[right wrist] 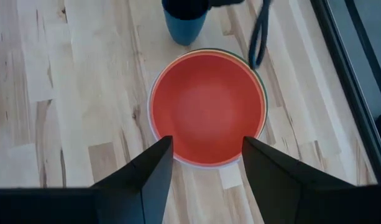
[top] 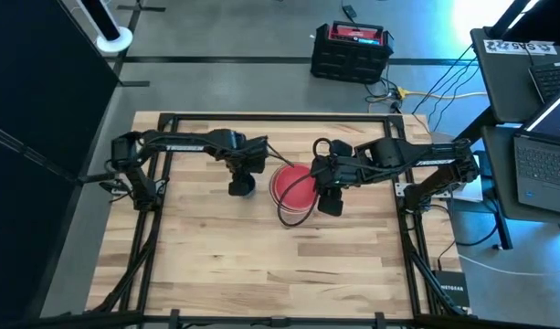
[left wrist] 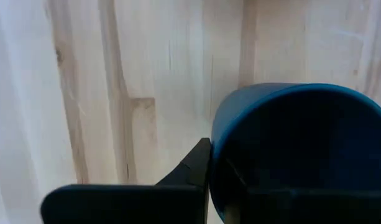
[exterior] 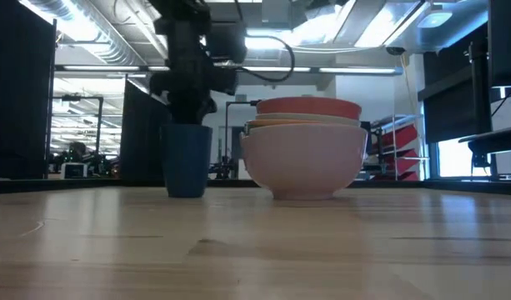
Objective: Nest bowls inside each other
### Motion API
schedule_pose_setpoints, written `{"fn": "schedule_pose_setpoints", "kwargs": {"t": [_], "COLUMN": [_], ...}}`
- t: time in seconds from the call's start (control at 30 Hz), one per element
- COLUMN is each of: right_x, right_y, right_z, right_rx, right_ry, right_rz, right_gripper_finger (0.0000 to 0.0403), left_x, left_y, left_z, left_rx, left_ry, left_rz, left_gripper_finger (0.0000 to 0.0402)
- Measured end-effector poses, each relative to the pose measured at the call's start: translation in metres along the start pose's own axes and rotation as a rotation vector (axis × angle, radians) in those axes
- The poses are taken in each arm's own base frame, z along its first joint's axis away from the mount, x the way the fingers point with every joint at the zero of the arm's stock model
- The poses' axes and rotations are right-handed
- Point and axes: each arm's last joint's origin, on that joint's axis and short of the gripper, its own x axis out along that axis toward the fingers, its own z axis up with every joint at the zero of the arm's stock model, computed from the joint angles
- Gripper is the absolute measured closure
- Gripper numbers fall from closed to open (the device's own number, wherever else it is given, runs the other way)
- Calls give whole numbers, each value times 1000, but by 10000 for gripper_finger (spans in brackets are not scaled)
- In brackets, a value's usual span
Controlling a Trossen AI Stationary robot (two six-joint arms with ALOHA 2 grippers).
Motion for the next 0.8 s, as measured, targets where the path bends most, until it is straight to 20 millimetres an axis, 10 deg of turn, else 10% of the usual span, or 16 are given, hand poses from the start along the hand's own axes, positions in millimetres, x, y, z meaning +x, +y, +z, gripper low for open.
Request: {"fn": "schedule_pose_setpoints", "kwargs": {"t": [0.53,0.8], "right_x": [0,0], "right_y": [0,-1], "right_z": [0,-2], "right_rx": [13,7], "right_ry": [5,24], "right_rz": [-2,-8], "right_gripper_finger": [226,226], "left_x": [12,-15], "left_y": [0,2], "left_z": [4,8], "left_rx": [0,-4], "left_ry": [37,43], "left_rz": [-28,-30], "left_gripper_finger": [373,330]}}
